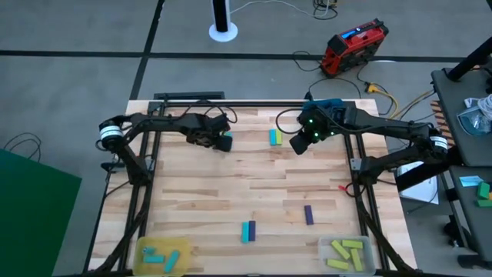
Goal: Sort blocks
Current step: Put the violet block into the blue bin
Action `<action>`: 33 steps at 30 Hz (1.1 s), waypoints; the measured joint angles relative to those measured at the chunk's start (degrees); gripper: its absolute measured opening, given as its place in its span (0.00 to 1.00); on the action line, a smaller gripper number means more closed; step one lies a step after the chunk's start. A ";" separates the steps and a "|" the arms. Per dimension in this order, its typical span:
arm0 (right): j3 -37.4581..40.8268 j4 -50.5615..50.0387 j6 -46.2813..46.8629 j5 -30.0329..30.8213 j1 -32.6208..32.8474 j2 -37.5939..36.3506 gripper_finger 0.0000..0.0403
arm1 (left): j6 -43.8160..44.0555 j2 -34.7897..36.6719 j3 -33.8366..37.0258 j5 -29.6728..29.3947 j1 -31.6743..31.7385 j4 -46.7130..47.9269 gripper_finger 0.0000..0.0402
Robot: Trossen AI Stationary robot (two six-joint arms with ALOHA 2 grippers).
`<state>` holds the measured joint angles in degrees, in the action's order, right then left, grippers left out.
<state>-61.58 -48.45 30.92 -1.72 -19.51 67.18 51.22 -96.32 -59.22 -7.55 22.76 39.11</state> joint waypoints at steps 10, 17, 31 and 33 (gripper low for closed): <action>-0.02 0.46 1.59 0.05 0.00 0.00 0.07 | -1.20 -5.59 0.00 0.37 0.11 -2.70 0.53; -0.02 0.67 1.68 0.09 0.00 0.00 0.07 | -1.26 -7.51 -0.15 0.55 0.07 -2.88 0.49; -0.02 0.81 1.68 0.07 0.00 0.00 0.07 | 0.13 -7.56 -0.11 -0.55 0.12 -2.06 0.26; -0.02 0.81 1.68 0.08 0.00 0.00 0.07 | 0.27 -7.55 -0.11 -0.55 0.11 -1.96 0.22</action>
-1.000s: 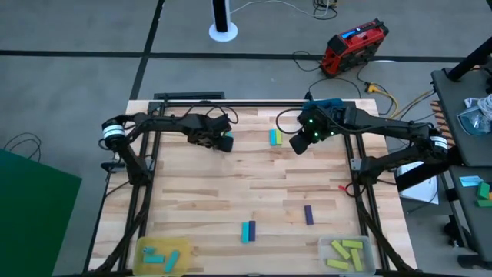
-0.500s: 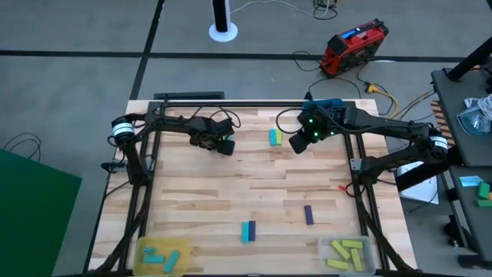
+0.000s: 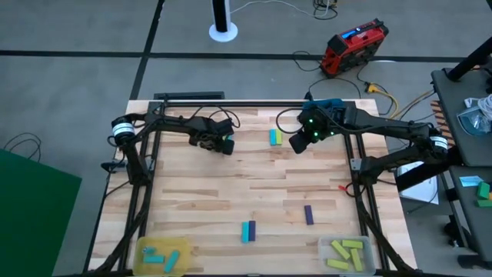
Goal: Sort blocks
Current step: Put the violet block into the blue bin
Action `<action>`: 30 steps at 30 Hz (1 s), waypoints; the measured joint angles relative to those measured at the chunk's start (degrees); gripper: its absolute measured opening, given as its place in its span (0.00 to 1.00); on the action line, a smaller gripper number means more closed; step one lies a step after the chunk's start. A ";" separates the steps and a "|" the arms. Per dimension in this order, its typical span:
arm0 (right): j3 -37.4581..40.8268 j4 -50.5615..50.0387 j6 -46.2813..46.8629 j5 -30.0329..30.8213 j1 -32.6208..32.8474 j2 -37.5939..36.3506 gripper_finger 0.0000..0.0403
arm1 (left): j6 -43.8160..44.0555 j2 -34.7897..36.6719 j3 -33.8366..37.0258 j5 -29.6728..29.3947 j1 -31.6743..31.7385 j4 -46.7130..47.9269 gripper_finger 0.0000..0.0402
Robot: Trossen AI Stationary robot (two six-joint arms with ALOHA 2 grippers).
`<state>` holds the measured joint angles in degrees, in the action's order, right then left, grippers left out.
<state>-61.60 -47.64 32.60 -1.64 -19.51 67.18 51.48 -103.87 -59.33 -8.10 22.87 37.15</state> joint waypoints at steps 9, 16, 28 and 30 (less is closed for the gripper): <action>0.00 -0.01 -0.12 -0.01 0.00 0.00 0.07 | -0.20 0.62 -0.04 0.04 0.02 2.34 0.20; 0.00 -0.01 -0.65 -0.01 0.00 0.00 0.07 | -2.59 5.12 -0.99 0.26 0.02 8.09 0.20; 0.00 0.05 0.38 -0.52 0.00 0.00 0.07 | -28.56 13.94 -7.28 5.88 -3.69 7.92 0.20; 0.00 0.52 1.36 -1.33 -0.02 0.00 0.07 | -33.34 14.01 -9.10 5.83 -4.87 7.85 0.20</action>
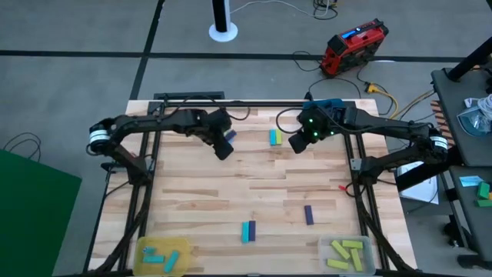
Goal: Sort blocks
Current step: Put the violet block into the blue bin
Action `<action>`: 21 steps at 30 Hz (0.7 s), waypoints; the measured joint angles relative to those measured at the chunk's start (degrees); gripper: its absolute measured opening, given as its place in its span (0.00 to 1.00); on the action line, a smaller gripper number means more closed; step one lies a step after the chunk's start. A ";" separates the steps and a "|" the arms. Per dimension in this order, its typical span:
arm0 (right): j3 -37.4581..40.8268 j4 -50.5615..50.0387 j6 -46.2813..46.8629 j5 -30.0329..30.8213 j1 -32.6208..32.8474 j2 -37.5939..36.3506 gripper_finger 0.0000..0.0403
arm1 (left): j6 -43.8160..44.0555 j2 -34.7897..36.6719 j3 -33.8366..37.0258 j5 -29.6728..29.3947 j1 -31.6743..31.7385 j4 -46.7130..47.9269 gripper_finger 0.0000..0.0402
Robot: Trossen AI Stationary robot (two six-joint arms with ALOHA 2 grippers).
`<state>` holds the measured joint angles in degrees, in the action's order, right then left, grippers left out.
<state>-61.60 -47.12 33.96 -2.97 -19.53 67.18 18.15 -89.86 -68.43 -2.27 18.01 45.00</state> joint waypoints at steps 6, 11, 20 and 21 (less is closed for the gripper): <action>0.00 5.04 7.57 -3.19 0.00 0.42 0.07 | -12.09 -1.99 -6.00 -5.21 -4.79 -1.07 0.20; 0.00 12.75 12.35 -4.67 0.00 1.87 0.09 | -19.05 -3.85 -10.26 -12.75 -8.94 -4.64 0.20; -0.04 21.85 12.55 -7.36 -0.11 2.27 0.31 | -21.71 -4.51 -12.54 -16.85 -11.89 -10.58 0.20; -0.04 22.66 12.64 -8.22 -0.13 2.29 0.34 | -21.70 -4.51 -12.54 -16.85 -11.99 -10.54 0.20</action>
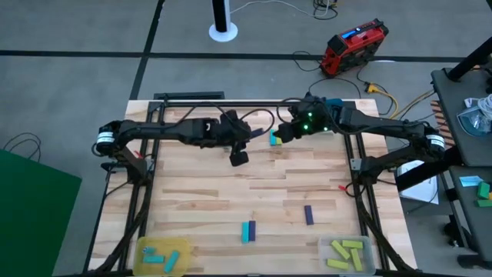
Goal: Sort blocks
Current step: Put the violet block into the blue bin
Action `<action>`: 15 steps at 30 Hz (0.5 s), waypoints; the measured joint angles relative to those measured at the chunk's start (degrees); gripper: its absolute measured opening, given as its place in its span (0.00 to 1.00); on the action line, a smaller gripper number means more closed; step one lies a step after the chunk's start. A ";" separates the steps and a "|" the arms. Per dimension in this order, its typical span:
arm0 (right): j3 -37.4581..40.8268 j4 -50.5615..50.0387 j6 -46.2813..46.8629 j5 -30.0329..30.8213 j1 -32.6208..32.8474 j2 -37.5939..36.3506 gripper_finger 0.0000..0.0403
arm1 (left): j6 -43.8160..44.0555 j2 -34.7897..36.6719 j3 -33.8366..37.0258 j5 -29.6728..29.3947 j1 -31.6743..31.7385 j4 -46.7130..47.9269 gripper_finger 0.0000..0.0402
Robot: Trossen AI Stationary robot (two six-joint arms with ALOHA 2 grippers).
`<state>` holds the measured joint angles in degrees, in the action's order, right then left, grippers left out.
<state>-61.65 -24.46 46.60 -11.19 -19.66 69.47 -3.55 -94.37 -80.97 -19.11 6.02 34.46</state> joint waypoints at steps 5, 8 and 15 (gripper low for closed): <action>0.00 2.63 1.02 -1.34 0.02 0.81 0.50 | 1.18 -0.64 0.00 0.07 -0.25 -1.59 0.20; 0.00 3.80 1.40 -1.39 0.02 1.16 0.57 | 1.51 -2.05 -0.68 0.07 -0.54 -1.46 0.20; 0.00 4.22 1.53 -4.59 0.02 2.83 0.65 | 1.07 -6.31 -5.84 0.17 -0.98 -1.57 0.20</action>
<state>-61.65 -20.24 48.13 -15.78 -19.64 72.30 -2.48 -100.68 -86.81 -18.94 5.04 32.88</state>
